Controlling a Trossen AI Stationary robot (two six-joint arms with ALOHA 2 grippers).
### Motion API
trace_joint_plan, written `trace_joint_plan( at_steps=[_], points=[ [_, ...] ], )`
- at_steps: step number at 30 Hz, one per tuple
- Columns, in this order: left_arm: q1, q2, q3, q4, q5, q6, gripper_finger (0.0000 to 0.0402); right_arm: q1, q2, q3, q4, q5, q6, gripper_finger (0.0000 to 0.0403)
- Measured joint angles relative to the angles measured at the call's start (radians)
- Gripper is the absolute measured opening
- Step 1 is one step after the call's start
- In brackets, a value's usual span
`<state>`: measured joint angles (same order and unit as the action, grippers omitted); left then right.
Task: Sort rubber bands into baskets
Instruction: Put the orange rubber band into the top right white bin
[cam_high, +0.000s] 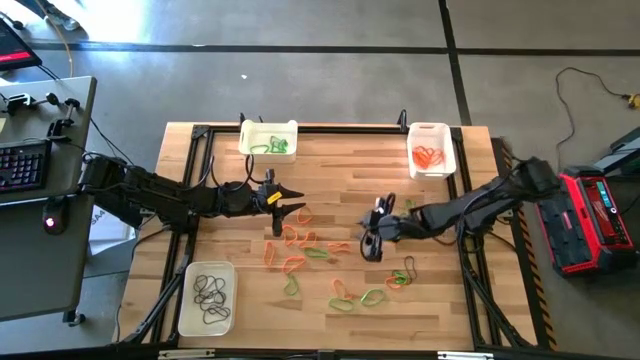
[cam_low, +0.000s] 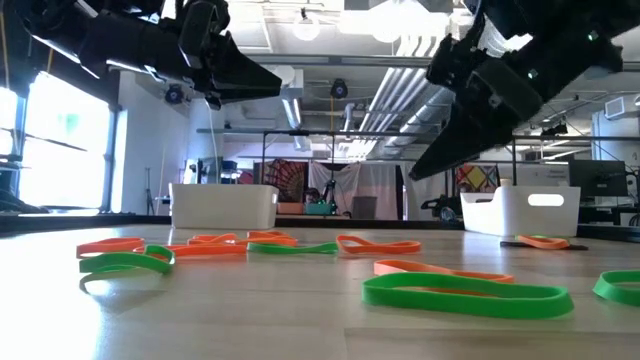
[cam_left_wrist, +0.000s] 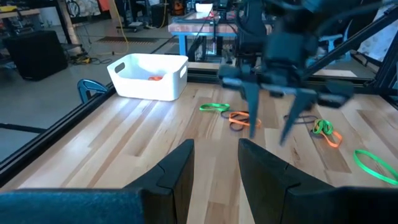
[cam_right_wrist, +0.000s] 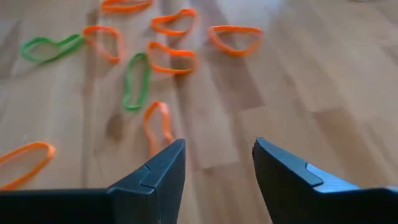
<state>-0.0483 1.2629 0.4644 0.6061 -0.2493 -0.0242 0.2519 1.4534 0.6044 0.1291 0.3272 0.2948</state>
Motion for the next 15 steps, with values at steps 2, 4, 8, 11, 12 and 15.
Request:
trace_joint_plan(
  at_steps=[2, 4, 8, 11, 12, 15],
  points=[
    [0.000, 0.000, 0.000, -0.002, 0.000, 0.001, 0.0115, 0.018, 0.050, 0.000, 0.049, -0.010, -0.014, 0.0177],
    [0.000, 0.000, 0.000, -0.008, 0.000, 0.001, 0.0115, 0.027, 0.097, 0.000, 0.088, -0.020, -0.016, 0.0177],
    [0.000, 0.000, 0.000, -0.010, 0.000, 0.001, 0.0115, 0.031, 0.181, 0.000, 0.166, -0.070, -0.016, 0.0177],
    [0.000, 0.000, 0.000, -0.011, 0.000, 0.001, 0.0115, 0.031, 0.230, 0.000, 0.208, -0.082, -0.027, 0.0177],
    [0.000, 0.000, 0.000, -0.011, 0.000, 0.002, 0.0115, 0.031, 0.244, 0.000, 0.223, -0.085, -0.034, 0.0177],
    [0.000, 0.000, 0.000, -0.013, 0.000, 0.001, 0.0115, 0.030, 0.287, 0.000, 0.253, -0.096, -0.048, 0.0171]
  ],
)
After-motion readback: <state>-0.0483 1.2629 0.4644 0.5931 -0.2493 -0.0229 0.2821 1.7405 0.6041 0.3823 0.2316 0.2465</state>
